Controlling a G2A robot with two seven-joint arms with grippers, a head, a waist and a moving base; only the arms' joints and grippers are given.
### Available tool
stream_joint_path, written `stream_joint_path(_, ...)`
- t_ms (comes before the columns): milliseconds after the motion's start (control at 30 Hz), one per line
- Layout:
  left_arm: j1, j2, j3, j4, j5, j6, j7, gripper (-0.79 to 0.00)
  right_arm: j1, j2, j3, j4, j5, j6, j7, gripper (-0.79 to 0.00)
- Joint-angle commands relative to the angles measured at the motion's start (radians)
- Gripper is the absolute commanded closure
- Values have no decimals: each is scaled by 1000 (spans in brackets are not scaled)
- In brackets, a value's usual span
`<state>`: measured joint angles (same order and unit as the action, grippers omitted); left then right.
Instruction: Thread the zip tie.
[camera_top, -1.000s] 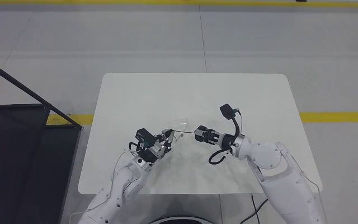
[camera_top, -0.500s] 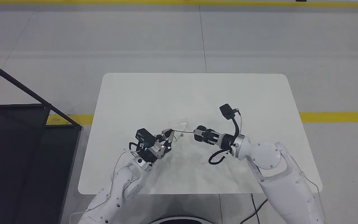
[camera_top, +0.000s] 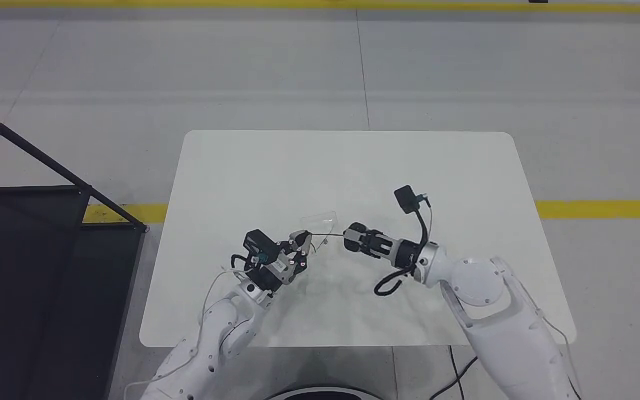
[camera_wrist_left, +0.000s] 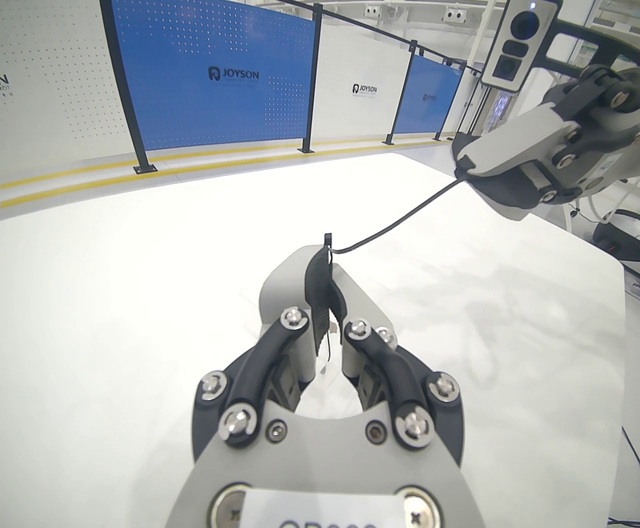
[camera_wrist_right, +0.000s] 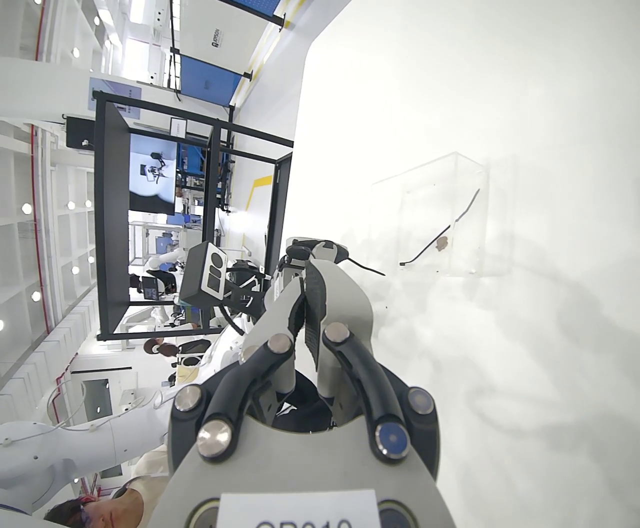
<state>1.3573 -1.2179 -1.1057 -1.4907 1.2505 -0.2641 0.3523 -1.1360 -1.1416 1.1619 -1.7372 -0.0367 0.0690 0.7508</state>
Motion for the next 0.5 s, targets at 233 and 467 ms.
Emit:
stream_joint_path(233,0,-5,-7,2,-19,9,2,0,-10,3,10,-6,-1,-5,8,0)
stream_joint_path(467,1,-9,-9,3,-21,5,2,0,-9,5,10,-10,-13,6,23,0)
